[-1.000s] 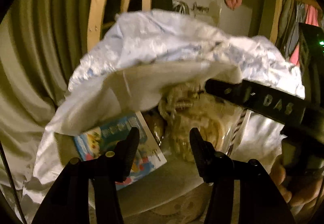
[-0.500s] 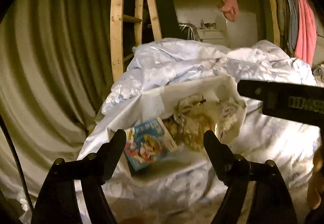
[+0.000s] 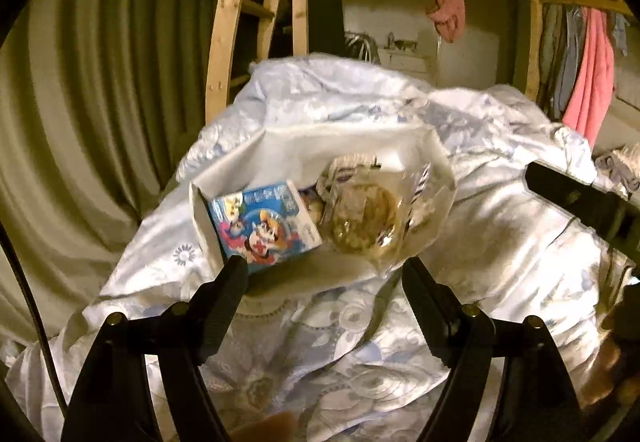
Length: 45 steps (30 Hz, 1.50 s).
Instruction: Organize objects
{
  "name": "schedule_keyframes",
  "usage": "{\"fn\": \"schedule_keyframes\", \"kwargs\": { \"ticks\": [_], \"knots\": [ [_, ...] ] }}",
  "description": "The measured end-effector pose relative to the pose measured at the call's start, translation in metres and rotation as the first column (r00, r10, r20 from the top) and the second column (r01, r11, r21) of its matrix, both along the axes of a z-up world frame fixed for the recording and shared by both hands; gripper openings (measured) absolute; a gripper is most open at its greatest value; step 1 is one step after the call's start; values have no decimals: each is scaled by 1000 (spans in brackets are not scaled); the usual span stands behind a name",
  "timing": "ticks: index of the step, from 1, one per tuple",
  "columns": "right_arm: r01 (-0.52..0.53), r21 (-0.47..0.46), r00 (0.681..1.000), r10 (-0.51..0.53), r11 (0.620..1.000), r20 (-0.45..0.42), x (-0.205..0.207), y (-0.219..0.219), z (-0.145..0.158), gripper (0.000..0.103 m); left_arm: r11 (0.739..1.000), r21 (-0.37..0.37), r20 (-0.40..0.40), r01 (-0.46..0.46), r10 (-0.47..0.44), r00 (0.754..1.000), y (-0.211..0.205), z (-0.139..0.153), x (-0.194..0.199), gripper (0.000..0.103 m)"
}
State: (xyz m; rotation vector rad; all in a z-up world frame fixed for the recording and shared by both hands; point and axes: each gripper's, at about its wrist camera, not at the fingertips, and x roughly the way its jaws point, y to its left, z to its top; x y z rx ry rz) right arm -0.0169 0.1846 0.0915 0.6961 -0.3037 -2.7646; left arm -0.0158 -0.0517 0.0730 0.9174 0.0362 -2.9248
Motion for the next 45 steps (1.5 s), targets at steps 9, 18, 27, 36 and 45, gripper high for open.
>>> {"fn": "schedule_keyframes", "kwargs": {
  "ticks": [9,18,27,36,45],
  "knots": [
    [-21,-219,973,70,975,221,-64,31,-54,61,998,57,72,-37,33,997,-28,-31,-19,76],
    [96,-238,955,-22,966,297,-170,56,-85,34,970,146,26,-196,194,981,-81,-30,-18,76],
    [2,-150,932,53,989,360,-242,36,-108,14,954,225,181,-197,158,971,-97,-69,-64,64],
    [25,-81,854,21,996,520,-143,47,-67,14,940,232,205,-252,206,957,-119,-46,-68,42],
    [-134,84,807,59,987,588,-83,20,-35,18,962,90,231,-258,232,945,-116,-26,-88,38]
  ]
}}
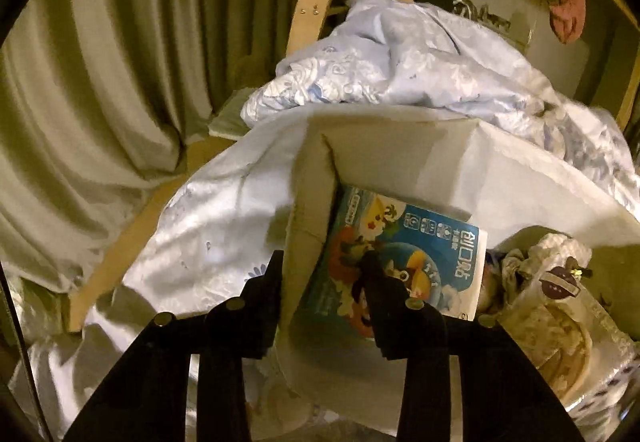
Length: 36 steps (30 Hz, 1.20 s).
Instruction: Organize objects
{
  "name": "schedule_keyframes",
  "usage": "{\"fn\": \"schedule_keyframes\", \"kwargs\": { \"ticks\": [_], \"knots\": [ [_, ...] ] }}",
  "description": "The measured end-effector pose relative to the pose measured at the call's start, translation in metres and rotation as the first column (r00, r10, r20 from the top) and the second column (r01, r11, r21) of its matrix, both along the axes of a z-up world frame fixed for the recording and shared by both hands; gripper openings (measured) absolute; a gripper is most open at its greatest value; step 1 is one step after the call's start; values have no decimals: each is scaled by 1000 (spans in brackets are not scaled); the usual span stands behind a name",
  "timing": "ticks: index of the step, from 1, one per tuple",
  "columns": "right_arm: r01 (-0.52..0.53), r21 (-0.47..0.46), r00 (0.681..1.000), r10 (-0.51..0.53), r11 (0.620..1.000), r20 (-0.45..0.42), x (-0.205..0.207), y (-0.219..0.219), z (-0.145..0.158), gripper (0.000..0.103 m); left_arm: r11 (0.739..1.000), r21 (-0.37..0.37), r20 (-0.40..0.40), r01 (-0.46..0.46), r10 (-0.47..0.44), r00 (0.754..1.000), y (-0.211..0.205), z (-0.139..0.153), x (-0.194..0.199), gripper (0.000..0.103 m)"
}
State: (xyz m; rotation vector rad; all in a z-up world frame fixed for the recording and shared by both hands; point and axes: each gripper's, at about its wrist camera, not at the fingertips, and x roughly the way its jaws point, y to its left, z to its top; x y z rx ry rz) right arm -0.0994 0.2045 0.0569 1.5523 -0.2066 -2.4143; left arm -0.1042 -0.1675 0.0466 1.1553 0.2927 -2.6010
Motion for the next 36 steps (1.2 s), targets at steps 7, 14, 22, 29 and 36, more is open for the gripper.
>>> {"fn": "schedule_keyframes", "kwargs": {
  "ticks": [7,14,22,29,36],
  "knots": [
    [132,-138,982,-148,982,-113,3,29,-14,19,995,-81,-88,55,-62,994,16,9,30,43],
    [139,-165,901,-194,976,-387,40,38,44,66,967,-48,-268,251,-254,929,45,66,76,67],
    [-6,-197,952,-55,980,-300,44,10,34,66,753,54,-119,656,-647,753,119,51,89,39],
    [-33,-221,979,-13,975,-204,34,-3,5,66,804,39,73,593,-594,801,136,-5,49,14],
    [-46,-183,971,1,982,-239,29,-10,-12,66,863,133,44,488,-497,867,123,-14,5,12]
  ]
}}
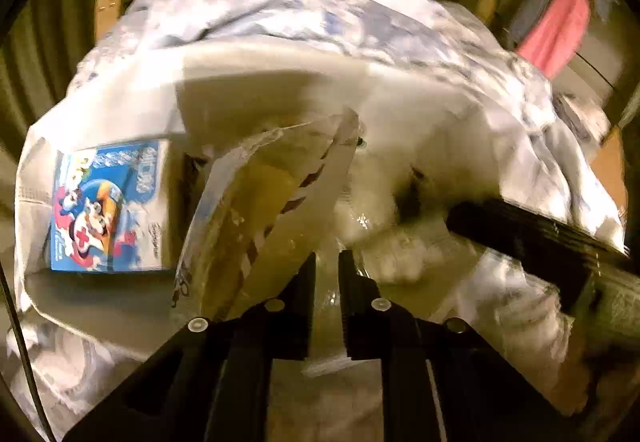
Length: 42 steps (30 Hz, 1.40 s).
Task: Organize objects
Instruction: 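Withdraw both grippers from the bag and hold them above it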
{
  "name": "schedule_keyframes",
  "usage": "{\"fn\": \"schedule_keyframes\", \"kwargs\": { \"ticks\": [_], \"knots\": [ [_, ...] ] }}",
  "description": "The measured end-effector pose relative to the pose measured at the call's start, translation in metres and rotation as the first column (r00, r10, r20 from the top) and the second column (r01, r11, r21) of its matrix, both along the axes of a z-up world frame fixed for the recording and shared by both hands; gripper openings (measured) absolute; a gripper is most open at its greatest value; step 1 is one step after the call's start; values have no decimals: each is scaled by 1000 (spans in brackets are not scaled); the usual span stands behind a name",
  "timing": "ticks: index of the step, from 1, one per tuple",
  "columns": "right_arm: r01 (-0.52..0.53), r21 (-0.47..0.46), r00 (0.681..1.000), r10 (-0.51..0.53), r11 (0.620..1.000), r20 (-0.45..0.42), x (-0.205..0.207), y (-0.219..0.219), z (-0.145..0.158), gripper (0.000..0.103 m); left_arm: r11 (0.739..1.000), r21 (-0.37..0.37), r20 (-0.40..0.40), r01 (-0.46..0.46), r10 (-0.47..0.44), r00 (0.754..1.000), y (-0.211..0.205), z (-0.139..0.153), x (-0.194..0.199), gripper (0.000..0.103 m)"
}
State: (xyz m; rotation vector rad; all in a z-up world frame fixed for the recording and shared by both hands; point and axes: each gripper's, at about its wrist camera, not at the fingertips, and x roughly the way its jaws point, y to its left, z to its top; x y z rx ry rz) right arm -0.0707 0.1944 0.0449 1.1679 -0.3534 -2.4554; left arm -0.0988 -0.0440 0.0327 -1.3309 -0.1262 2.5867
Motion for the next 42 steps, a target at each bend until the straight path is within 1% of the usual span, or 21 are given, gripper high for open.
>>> {"fn": "schedule_keyframes", "kwargs": {
  "ticks": [2,5,6,7,8,9,10,11,12,13,15,17,19,24,30,35,39,42],
  "knots": [
    [1,18,1000,-1,1000,-24,2,-1,-1,66,999,1,-7,-36,36,999,-3,-1,-10,12],
    [-5,24,1000,6,1000,-30,3,-3,-2,66,995,-65,11,-82,83,997,-4,-14,-25,6],
    [-6,27,999,7,1000,-32,3,-4,-2,66,993,-80,16,-83,85,996,-4,-17,-25,6],
    [-8,33,999,9,999,-32,3,-4,-2,66,993,-86,1,-77,77,997,-1,-17,-19,6],
    [-10,36,1000,11,999,-29,3,-5,-2,66,994,-90,-14,-68,67,998,2,-13,-15,13],
    [-9,36,1000,10,999,-28,3,-5,-2,66,995,-93,-31,-40,37,999,6,-10,-7,26],
    [-6,33,1000,7,999,-27,2,-5,-2,66,996,-92,-35,-17,14,999,8,-8,-3,34],
    [-7,30,1000,7,1000,-25,2,-4,-2,66,996,-89,-42,3,-7,999,11,-5,4,46],
    [-6,30,1000,7,1000,-24,2,-4,-2,66,996,-83,-60,16,-21,998,12,-1,11,50],
    [-6,30,1000,7,1000,-23,2,-4,-2,66,997,-80,-85,23,-29,996,12,4,19,51],
    [-5,27,1000,6,1000,-18,2,-4,-2,66,997,-73,-116,15,-23,993,13,10,27,53],
    [-1,20,1000,1,1000,-14,1,-4,-2,66,999,-44,-139,0,-6,990,7,18,33,56],
    [2,14,1000,-2,1000,-12,2,-4,-1,66,1000,-18,-153,-13,10,988,2,23,38,56],
    [-34,-38,999,32,999,-40,7,-8,5,66,1000,-3,-179,-30,29,983,-1,31,39,57],
    [-49,-5,997,49,999,-65,11,-18,8,66,999,-25,-186,-37,32,982,-1,32,45,57],
    [-43,-32,993,39,999,-107,15,-15,16,66,1000,5,-225,-19,20,974,0,43,54,57],
    [-43,-34,982,36,998,-185,25,-13,30,66,1000,24,-266,-6,13,964,2,55,62,57],
    [-12,31,951,21,999,-308,39,-17,47,66,1000,22,-290,-20,25,957,3,60,64,57]
  ]
}}
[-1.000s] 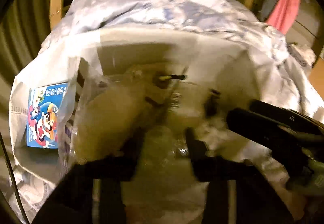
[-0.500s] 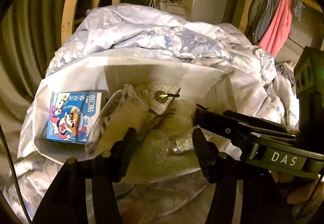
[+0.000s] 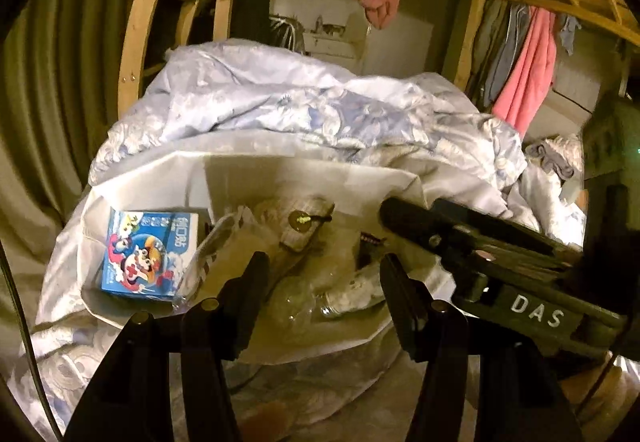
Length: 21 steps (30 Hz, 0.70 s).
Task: Organize objects
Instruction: 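Withdraw both grippers from the bag and hold them above it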
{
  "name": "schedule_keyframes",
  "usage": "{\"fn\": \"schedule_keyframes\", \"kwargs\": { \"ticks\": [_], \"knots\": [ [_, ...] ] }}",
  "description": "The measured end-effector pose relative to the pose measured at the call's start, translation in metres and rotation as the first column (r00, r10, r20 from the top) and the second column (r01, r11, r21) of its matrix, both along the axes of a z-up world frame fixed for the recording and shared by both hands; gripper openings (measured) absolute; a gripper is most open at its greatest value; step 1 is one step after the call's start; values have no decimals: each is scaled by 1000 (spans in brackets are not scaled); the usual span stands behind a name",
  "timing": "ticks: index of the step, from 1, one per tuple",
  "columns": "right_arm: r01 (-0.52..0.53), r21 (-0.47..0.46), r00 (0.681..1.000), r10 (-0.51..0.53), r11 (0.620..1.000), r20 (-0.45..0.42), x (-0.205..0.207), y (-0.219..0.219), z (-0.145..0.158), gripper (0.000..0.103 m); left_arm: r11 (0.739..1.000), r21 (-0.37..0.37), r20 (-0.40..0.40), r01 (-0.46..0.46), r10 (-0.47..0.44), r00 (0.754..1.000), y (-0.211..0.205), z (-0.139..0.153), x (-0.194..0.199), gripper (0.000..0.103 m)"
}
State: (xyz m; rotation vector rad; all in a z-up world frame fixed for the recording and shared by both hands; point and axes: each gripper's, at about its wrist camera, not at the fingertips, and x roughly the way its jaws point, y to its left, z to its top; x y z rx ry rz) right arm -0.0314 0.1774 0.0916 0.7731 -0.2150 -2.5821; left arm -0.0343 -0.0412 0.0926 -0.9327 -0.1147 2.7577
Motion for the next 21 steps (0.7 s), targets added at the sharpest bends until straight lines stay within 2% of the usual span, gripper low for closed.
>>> {"fn": "schedule_keyframes", "kwargs": {
  "ticks": [2,4,7,8,10,12,15,19,21],
  "knots": [
    [50,71,995,-44,996,-86,11,-6,10,68,1000,-18,-8,-19,19,1000,1,1,0,57],
    [139,118,979,-118,983,-166,22,-11,15,74,999,-34,-7,-30,29,1000,2,1,0,57],
    [240,101,935,-202,965,-291,41,-9,15,85,999,-34,3,-42,42,999,0,0,0,57],
    [255,102,929,-214,962,-303,42,-8,15,86,998,-31,4,-47,47,999,-1,-1,0,57],
    [213,107,950,-180,971,-255,36,-7,16,86,998,-27,7,-64,64,998,-3,-2,-1,57],
    [165,66,971,-151,984,-186,28,-2,13,86,997,-24,10,-74,74,997,-5,-2,-1,57],
    [141,19,986,-138,990,-92,18,5,8,86,995,-43,11,-90,90,996,-5,-3,0,57],
    [109,-70,991,-103,992,82,4,13,-5,86,991,-79,25,-107,110,994,-1,-7,-1,57],
    [92,-122,989,-77,988,126,2,17,-11,86,988,-101,39,-119,124,992,1,-10,-3,57]
  ]
}}
